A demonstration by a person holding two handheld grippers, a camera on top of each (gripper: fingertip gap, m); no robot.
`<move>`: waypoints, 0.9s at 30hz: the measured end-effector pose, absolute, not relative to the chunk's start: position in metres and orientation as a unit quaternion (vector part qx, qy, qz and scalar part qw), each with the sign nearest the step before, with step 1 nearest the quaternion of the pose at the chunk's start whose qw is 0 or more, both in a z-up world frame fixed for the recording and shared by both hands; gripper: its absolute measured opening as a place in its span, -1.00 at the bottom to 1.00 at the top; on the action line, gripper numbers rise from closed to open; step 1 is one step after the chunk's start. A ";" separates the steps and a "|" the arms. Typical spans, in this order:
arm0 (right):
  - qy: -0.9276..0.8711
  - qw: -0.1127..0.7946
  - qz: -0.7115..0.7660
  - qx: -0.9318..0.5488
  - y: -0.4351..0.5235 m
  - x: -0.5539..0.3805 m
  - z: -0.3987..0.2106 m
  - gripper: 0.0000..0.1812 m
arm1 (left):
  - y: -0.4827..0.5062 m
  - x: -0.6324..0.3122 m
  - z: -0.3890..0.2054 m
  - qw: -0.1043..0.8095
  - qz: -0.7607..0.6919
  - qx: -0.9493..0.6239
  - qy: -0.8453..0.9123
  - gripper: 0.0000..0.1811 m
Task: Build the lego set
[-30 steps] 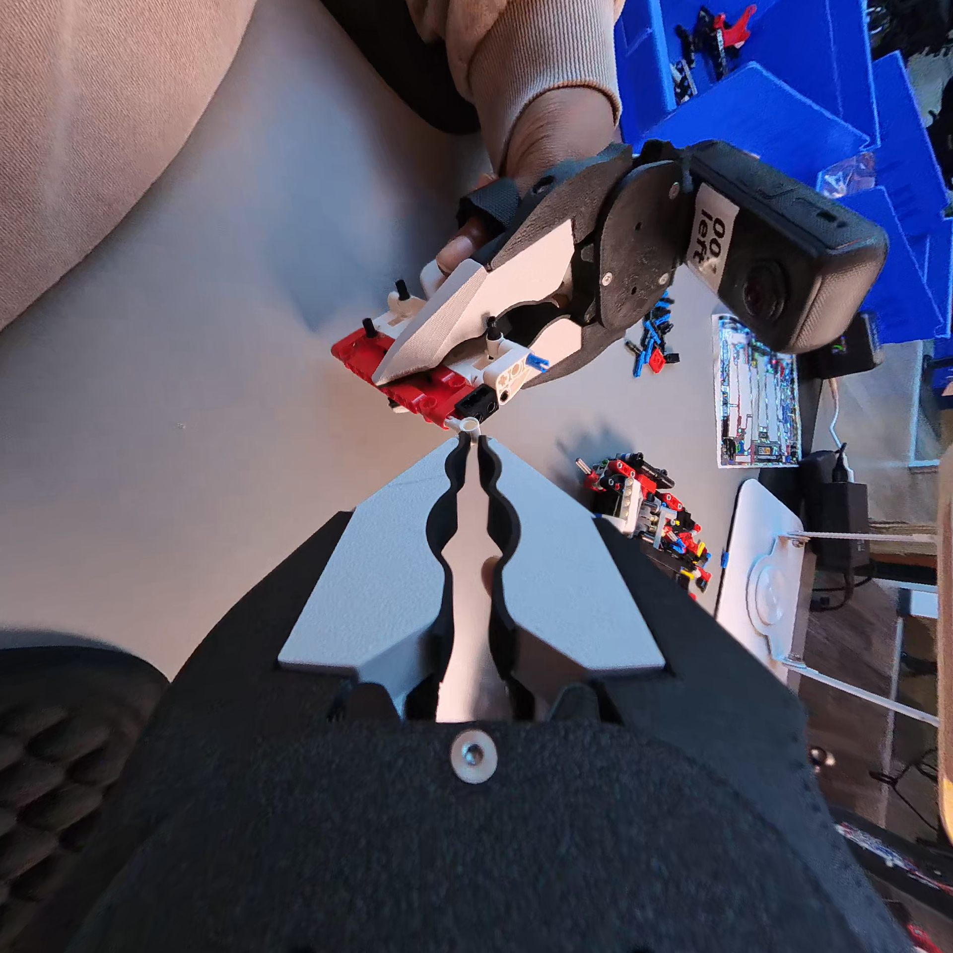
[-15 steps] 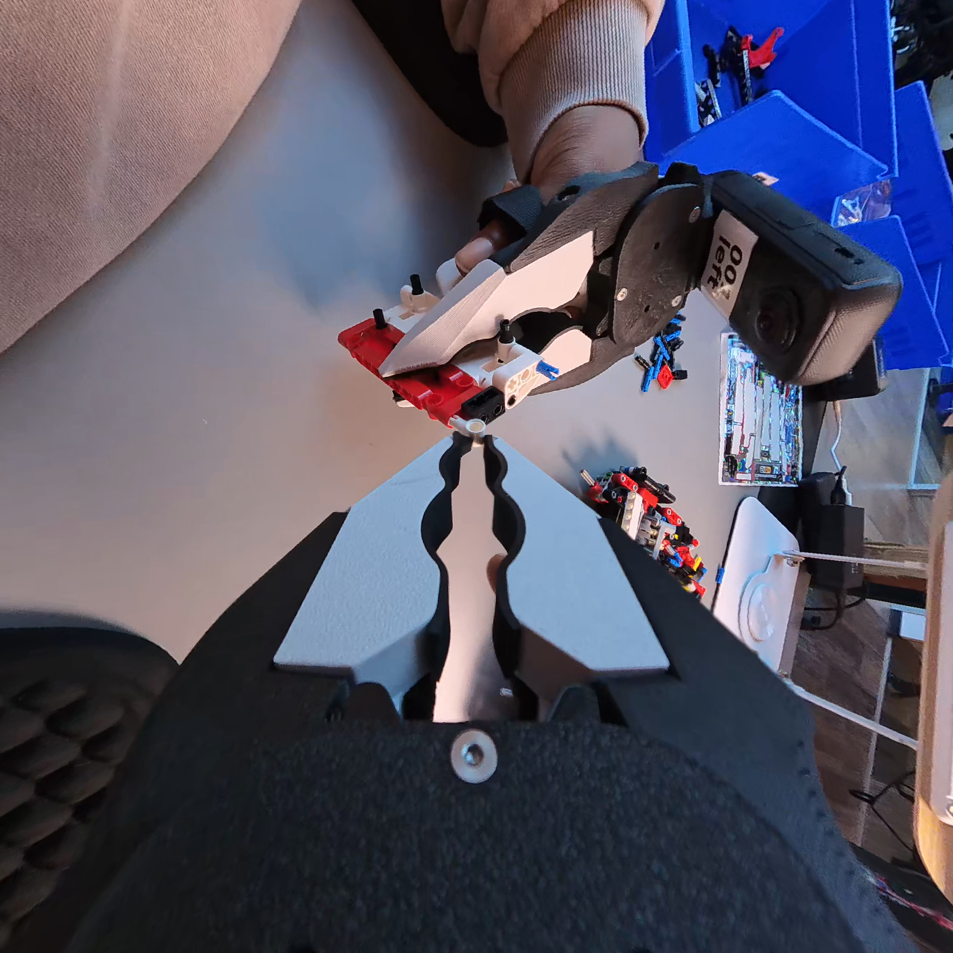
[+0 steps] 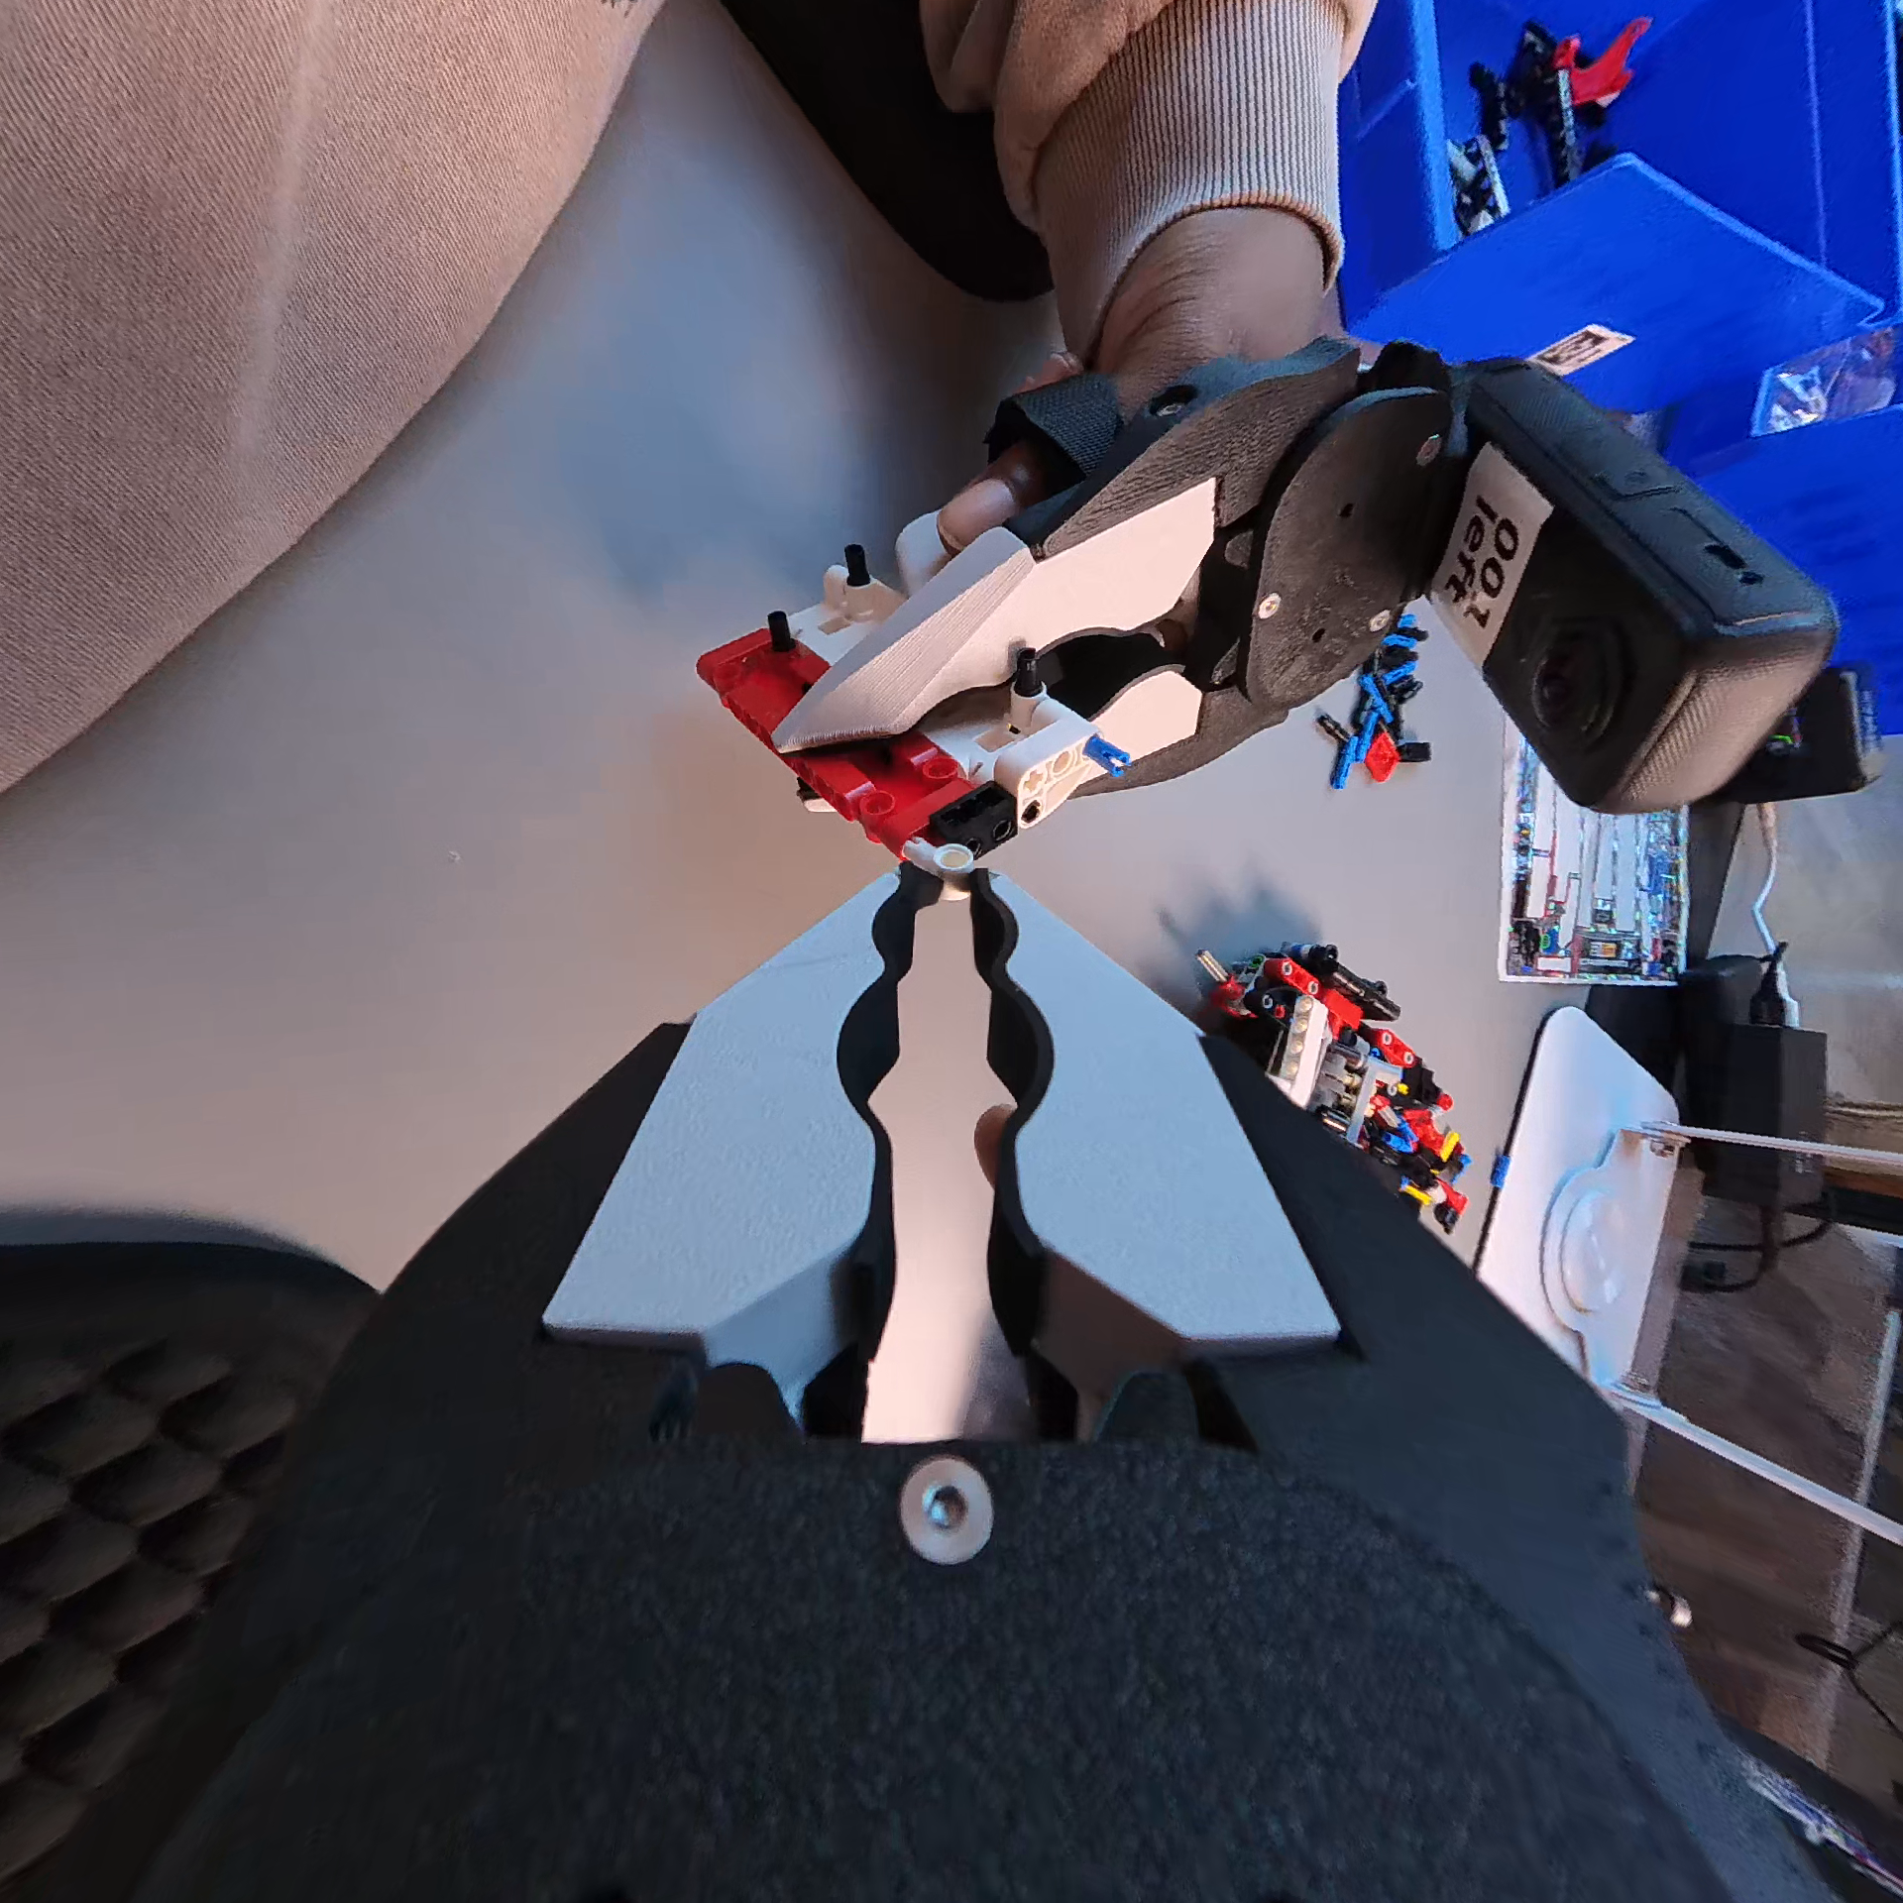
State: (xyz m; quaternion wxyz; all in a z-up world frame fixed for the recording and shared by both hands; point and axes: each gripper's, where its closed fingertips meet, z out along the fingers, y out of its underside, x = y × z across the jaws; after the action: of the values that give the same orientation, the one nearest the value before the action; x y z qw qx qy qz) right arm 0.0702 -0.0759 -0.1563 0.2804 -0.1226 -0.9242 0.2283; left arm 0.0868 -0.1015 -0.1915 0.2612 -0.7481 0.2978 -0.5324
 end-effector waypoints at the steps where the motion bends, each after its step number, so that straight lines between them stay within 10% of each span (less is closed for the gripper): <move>1: -0.925 0.276 0.230 -0.122 -0.076 0.071 -0.156 -0.91 | -0.102 0.087 -0.192 0.261 -0.532 -0.748 0.299 -0.91; 27: -0.919 0.275 0.247 -0.137 -0.081 0.070 -0.147 -0.95 | -0.102 0.086 -0.178 0.283 -0.541 -0.736 0.293 -0.92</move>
State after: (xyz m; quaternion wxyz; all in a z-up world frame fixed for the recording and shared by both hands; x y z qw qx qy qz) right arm 0.0701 -0.0813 -0.1467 0.2748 -0.1368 -0.9190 0.2474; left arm 0.0859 -0.1024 -0.1779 0.2834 -0.7357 0.2930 -0.5409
